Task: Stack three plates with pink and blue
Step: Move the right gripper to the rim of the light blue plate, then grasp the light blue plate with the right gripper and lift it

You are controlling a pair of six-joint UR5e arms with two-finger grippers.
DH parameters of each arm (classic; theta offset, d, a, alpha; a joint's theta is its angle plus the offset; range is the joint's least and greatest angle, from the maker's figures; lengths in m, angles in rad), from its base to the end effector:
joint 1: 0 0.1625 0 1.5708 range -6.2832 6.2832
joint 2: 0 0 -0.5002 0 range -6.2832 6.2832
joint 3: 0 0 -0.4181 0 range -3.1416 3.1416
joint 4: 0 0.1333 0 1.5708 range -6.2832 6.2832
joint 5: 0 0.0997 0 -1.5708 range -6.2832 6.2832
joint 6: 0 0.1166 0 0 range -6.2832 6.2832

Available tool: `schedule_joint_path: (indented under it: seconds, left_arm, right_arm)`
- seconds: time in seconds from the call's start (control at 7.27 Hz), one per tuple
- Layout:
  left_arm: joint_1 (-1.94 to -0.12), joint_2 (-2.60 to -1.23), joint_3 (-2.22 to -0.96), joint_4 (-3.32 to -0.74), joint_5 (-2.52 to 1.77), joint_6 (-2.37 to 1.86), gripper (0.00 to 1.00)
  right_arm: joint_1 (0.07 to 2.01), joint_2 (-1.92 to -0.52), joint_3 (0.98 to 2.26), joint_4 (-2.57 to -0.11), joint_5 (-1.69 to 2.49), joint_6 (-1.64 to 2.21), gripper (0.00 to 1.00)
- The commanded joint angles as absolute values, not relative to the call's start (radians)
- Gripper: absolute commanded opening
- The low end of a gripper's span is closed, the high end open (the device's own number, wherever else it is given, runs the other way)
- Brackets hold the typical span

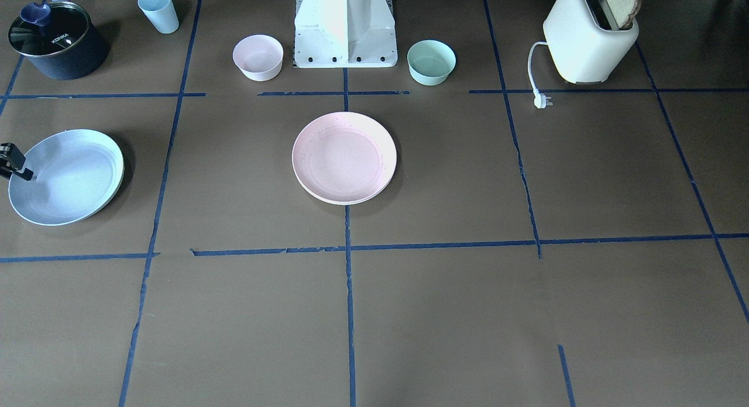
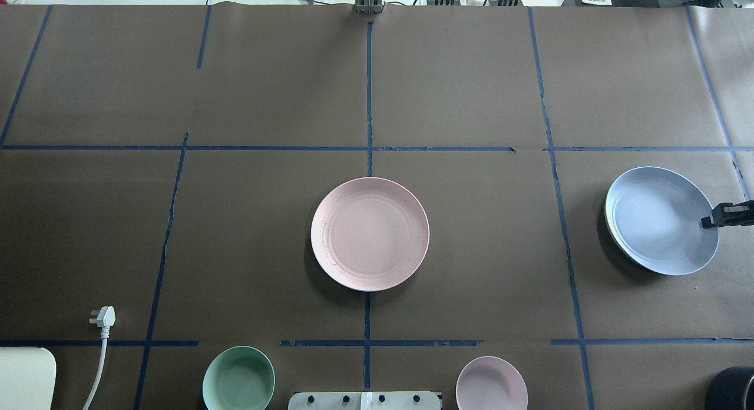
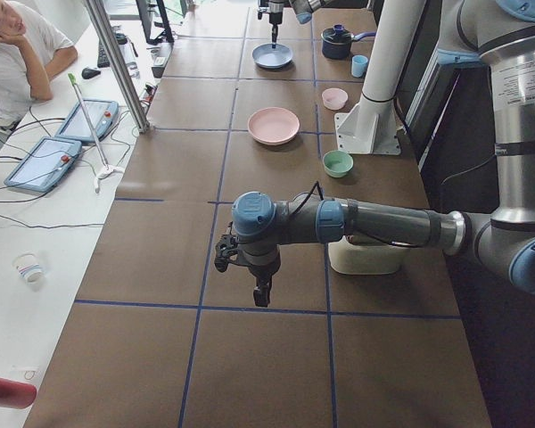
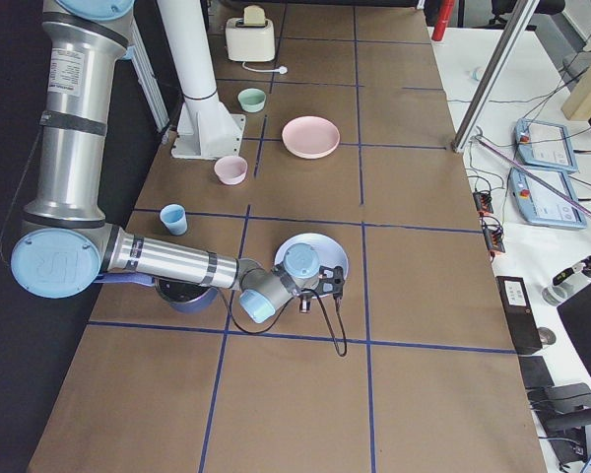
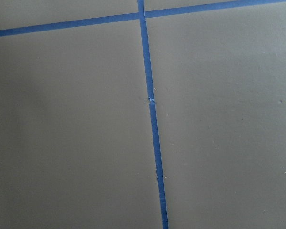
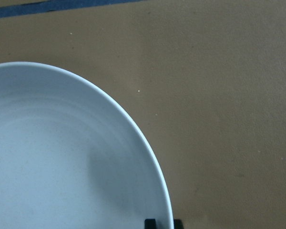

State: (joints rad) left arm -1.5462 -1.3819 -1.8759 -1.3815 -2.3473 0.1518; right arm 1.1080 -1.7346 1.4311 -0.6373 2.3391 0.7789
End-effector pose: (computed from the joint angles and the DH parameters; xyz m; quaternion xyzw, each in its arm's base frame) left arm -0.0414 -0.4159 0.6956 -0.0097 0.3797 0.0677 0.9226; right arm -0.1530 -0.4237 0.7900 0.0263 -0.4569 0.0241 0.8888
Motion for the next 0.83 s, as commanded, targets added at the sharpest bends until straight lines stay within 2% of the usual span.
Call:
schedule_joint_path:
  seconds: [0.0,0.28,0.41,0.69]
  left_arm:
    - [-1.546,-1.384,-1.881,-1.382,-2.349,0.150,1.00]
    - [-1.546,-1.384,-1.884,-1.382,-2.349,0.149,1.00]
    - [-1.546,-1.385,-1.884,-1.382,-2.349,0.146,1.00]
    - [-1.546,-1.385,-1.884,-1.381,-2.368,0.146,1.00]
  right_arm:
    - [1.111,-1.740,1.475,-0.637,2.357,0.790,0.00]
    - [1.112,-1.714,1.575,-0.652,2.434,0.912,0.00]
    - [1.109,-1.654,1.656,-0.705,2.437,1.066,0.00]
    - [1.016,-1.504,1.828,-0.962,2.412,1.210,0.00]
